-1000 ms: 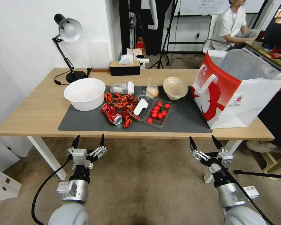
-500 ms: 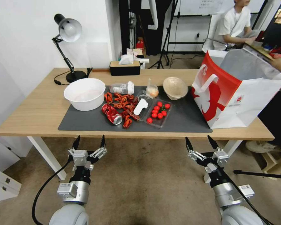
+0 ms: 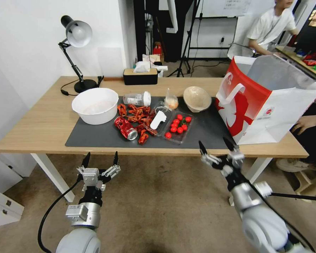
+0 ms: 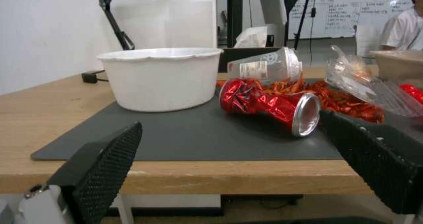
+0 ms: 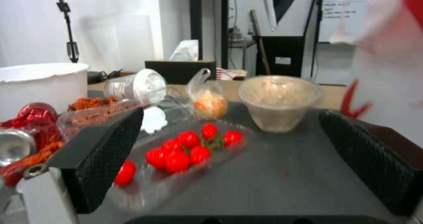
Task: Pick up the trash from the table and place it into the takeout bag.
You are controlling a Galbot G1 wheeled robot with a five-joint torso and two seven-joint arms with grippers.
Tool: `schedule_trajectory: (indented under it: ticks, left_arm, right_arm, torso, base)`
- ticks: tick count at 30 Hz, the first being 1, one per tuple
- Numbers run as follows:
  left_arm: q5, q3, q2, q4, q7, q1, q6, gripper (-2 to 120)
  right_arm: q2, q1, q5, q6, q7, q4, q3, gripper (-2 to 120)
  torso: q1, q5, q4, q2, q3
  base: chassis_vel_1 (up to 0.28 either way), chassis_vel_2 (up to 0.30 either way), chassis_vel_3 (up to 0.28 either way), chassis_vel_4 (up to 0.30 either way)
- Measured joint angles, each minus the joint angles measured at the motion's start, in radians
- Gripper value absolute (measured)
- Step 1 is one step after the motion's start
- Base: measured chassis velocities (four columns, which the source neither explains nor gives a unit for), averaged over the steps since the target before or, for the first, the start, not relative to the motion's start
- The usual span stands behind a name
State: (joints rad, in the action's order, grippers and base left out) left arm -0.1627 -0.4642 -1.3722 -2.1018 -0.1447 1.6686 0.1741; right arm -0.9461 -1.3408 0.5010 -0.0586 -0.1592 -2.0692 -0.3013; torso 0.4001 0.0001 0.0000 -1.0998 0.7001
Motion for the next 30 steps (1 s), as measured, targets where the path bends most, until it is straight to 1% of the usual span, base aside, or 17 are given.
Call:
schedule_trajectory:
  ticks: [1, 3, 5, 6, 7, 9, 11, 14, 15, 18, 19, 21, 23, 25, 27, 29, 30]
  left_arm:
    - [0.000, 0.000, 0.000, 0.000, 0.000, 0.000, -0.001, 100]
    - [0.009, 0.001, -0.005, 0.004, -0.003, -0.003, -0.004, 100]
    - [0.011, 0.002, -0.006, 0.005, -0.004, -0.003, -0.005, 100]
    - [0.015, 0.004, -0.011, 0.006, -0.007, -0.005, -0.013, 100]
    - [0.015, 0.004, -0.011, 0.006, -0.007, -0.005, -0.013, 100]
    - [0.017, 0.004, -0.016, 0.007, -0.009, -0.008, -0.021, 100]
    - [0.018, 0.005, -0.017, 0.007, -0.009, -0.008, -0.021, 100]
    - [0.021, 0.004, -0.022, 0.011, -0.010, -0.009, -0.023, 100]
    - [0.021, 0.004, -0.022, 0.011, -0.010, -0.009, -0.023, 100]
    - [0.023, 0.002, -0.030, 0.013, -0.010, -0.008, -0.023, 100]
    - [0.023, 0.002, -0.030, 0.013, -0.010, -0.008, -0.023, 100]
    - [0.025, 0.001, -0.034, 0.013, -0.011, -0.004, -0.023, 100]
    - [0.025, 0.001, -0.034, 0.013, -0.012, -0.003, -0.023, 100]
    - [0.025, -0.001, -0.036, 0.014, -0.014, 0.000, -0.023, 100]
    - [0.026, -0.001, -0.036, 0.014, -0.015, 0.001, -0.023, 100]
    - [0.026, -0.002, -0.037, 0.014, -0.016, 0.001, -0.023, 100]
    - [0.026, -0.002, -0.037, 0.014, -0.016, 0.001, -0.023, 100]
  right_arm:
    - [0.009, 0.029, 0.007, 0.017, -0.005, 0.005, 0.015, 100]
    - [0.029, 0.106, 0.050, 0.081, -0.030, 0.012, 0.067, 100]
    - [0.030, 0.119, 0.059, 0.092, -0.036, 0.013, 0.076, 100]
    - [0.033, 0.170, 0.087, 0.123, -0.055, 0.019, 0.108, 100]
    - [0.033, 0.170, 0.087, 0.123, -0.055, 0.019, 0.108, 100]
    - [0.033, 0.250, 0.132, 0.164, -0.092, 0.030, 0.155, 100]
    - [0.033, 0.267, 0.143, 0.172, -0.100, 0.032, 0.164, 100]
    - [0.029, 0.379, 0.223, 0.222, -0.172, 0.064, 0.224, 100]
    - [0.029, 0.379, 0.223, 0.222, -0.172, 0.064, 0.224, 100]
    - [0.012, 0.469, 0.339, 0.270, -0.283, 0.098, 0.265, 100]
    - [0.012, 0.469, 0.339, 0.270, -0.283, 0.098, 0.265, 100]
    - [-0.005, 0.522, 0.419, 0.295, -0.351, 0.124, 0.281, 100]
    - [-0.009, 0.534, 0.437, 0.299, -0.365, 0.130, 0.283, 100]
    - [-0.030, 0.583, 0.501, 0.318, -0.419, 0.166, 0.287, 100]
    - [-0.032, 0.589, 0.505, 0.319, -0.425, 0.172, 0.287, 100]
    - [-0.044, 0.633, 0.552, 0.334, -0.474, 0.204, 0.287, 100]
    - [-0.044, 0.633, 0.552, 0.334, -0.474, 0.204, 0.287, 100]
  torso:
    - [0.000, -0.0001, 0.0001, 0.000, 0.000]
    - [0.000, -0.0002, -0.0001, 0.000, 0.000]
    - [0.000, -0.0001, 0.0000, 0.000, 0.000]
    - [0.000, -0.0002, -0.0002, 0.000, 0.000]
    - [0.000, -0.0002, -0.0002, 0.000, 0.000]
    - [0.000, -0.0002, 0.0001, 0.000, 0.000]
    - [0.000, -0.0003, 0.0000, 0.000, 0.000]
    - [0.000, -0.0002, 0.0000, 0.000, 0.000]
    - [0.000, -0.0002, 0.0000, 0.000, 0.000]
    - [0.000, -0.0002, 0.0000, 0.000, 0.000]
    - [0.000, -0.0002, 0.0000, 0.000, 0.000]
    - [0.000, -0.0001, 0.0001, 0.000, 0.000]
    - [0.000, -0.0001, 0.0000, 0.000, 0.000]
    - [0.000, -0.0002, 0.0001, 0.000, 0.000]
    - [0.000, -0.0002, 0.0001, 0.000, 0.000]
    - [0.000, -0.0001, -0.0001, 0.000, 0.000]
    - [0.000, -0.0001, -0.0001, 0.000, 0.000]
  base:
    - [0.000, 0.000, 0.000, 0.000]
    - [0.000, 0.000, 0.000, 0.000]
    - [0.000, 0.000, 0.000, 0.000]
    - [0.000, 0.000, 0.000, 0.000]
    - [0.000, 0.000, 0.000, 0.000]
    - [0.000, 0.000, 0.000, 0.000]
    - [0.000, 0.000, 0.000, 0.000]
    - [0.000, 0.000, 0.000, 0.000]
    - [0.000, 0.000, 0.000, 0.000]
    - [0.000, 0.000, 0.000, 0.000]
    - [0.000, 0.000, 0.000, 0.000]
    - [0.000, 0.000, 0.000, 0.000]
    - [0.000, 0.000, 0.000, 0.000]
    - [0.000, 0.000, 0.000, 0.000]
    - [0.000, 0.000, 0.000, 0.000]
    - [0.000, 0.000, 0.000, 0.000]
    - [0.000, 0.000, 0.000, 0.000]
